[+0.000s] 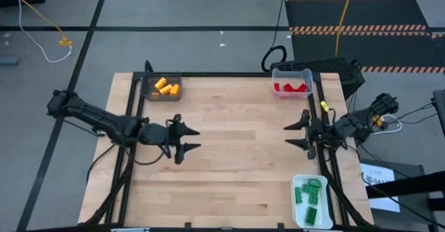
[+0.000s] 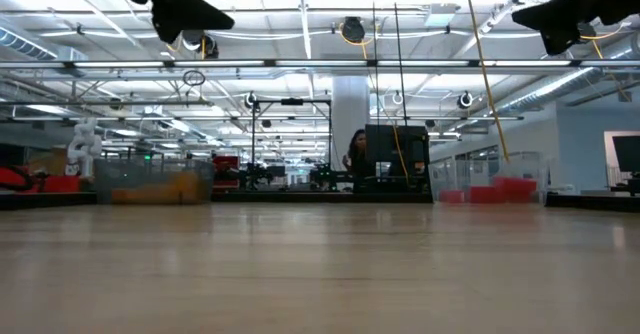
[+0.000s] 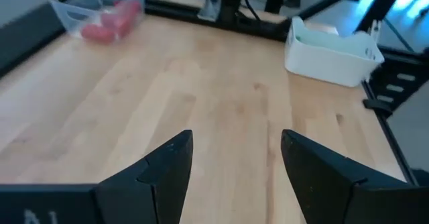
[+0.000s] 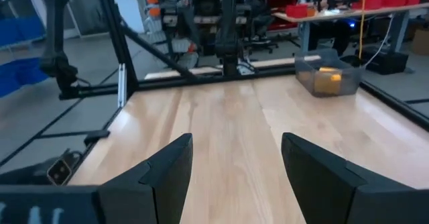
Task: Sort & place blocks by color
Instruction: Return to Home Position
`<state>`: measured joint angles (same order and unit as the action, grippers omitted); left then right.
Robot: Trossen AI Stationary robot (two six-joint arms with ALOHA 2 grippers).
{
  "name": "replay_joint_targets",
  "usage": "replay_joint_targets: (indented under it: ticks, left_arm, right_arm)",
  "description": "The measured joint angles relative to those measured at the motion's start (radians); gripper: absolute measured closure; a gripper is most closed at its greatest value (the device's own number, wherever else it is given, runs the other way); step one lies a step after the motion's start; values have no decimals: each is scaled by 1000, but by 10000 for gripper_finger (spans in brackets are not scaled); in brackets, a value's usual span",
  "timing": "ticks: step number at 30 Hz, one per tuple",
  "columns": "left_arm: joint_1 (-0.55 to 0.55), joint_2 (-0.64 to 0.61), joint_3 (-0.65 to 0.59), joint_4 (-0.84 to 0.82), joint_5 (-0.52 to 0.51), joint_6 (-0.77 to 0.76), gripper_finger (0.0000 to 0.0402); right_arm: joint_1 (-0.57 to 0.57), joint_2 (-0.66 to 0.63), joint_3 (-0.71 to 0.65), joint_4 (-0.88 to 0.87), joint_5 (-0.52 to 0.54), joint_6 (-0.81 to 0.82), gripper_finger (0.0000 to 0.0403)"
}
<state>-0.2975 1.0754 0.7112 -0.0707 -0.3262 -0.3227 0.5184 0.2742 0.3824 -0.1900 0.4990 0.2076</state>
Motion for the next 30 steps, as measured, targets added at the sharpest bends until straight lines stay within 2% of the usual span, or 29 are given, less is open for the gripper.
replay_joint_targets:
  ticks: [4, 11, 19, 24, 27, 30]
  left_arm:
    - [-33, -71, -70, 41, -59, 32, 174]
    - [-26, -193, -262, 239, 25, 149, 174]
    - [-7, -426, -415, 247, 57, 136, 174]
    - [-21, -549, -504, 249, 51, 118, 174]
    - [-27, -595, -557, 249, 39, 101, 174]
    - [-32, -630, -602, 254, 37, 75, 176]
  right_arm:
    - [0, -38, -36, -3, 1, 13, 184]
    - [-6, -43, -131, 71, -1, -48, 184]
    - [-60, -156, -95, 30, 2, -149, 189]
    - [-79, -227, -99, -103, -20, -80, 235]
    - [-80, -242, -121, -70, -51, -79, 279]
    - [-80, -244, -165, 45, -65, -112, 325]
